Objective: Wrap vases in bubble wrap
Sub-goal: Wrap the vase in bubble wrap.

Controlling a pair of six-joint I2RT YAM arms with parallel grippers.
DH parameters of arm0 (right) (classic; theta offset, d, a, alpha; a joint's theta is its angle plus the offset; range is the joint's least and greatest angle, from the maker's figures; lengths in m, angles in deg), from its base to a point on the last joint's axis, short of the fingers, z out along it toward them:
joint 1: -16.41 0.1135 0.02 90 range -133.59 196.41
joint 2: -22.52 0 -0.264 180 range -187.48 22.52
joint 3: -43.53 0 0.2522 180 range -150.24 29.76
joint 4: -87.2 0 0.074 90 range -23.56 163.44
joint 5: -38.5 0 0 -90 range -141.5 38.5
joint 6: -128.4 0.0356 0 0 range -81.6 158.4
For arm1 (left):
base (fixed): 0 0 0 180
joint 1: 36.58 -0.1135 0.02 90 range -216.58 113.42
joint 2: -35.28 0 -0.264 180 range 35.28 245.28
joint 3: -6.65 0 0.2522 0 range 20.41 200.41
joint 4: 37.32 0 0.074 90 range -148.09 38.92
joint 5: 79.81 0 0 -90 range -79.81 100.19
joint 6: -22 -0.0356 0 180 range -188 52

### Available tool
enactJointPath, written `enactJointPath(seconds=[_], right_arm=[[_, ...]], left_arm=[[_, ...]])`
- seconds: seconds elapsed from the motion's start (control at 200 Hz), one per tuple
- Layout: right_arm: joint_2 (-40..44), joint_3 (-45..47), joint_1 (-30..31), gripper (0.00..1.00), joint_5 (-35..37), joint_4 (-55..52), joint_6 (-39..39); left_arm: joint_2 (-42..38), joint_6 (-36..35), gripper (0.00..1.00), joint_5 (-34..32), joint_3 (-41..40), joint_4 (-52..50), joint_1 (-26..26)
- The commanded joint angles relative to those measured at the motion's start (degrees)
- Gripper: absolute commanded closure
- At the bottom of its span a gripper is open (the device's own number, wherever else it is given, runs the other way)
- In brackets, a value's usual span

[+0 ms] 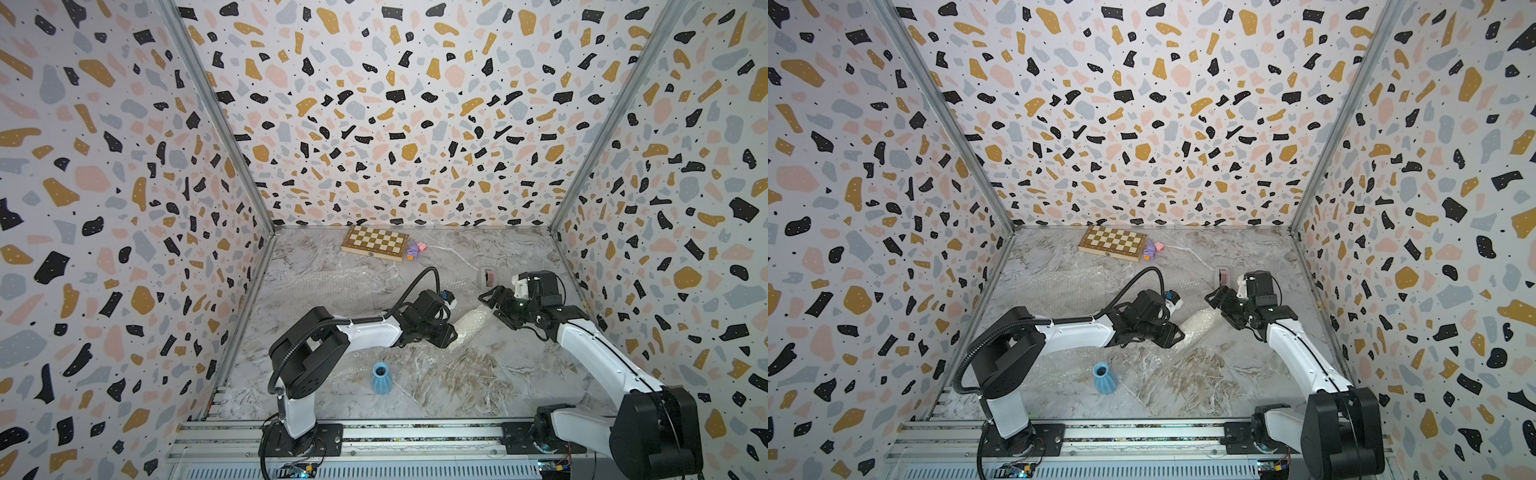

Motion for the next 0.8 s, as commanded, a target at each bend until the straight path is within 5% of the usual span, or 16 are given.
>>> enactJointPath(seconds=[0.0, 0.791], right_arm=[[-0.88, 3.14, 0.11, 0.21, -1.35, -2.39, -1.29], [-21.54, -1.61, 11.43, 0.19, 7.15, 8.57, 4.99]], left_arm=[[-1.04, 3.99, 0.52, -1.76, -1.88, -0.86, -0.84], [-1.83, 8.32, 0.48, 0.31, -4.87, 1.06, -0.83]])
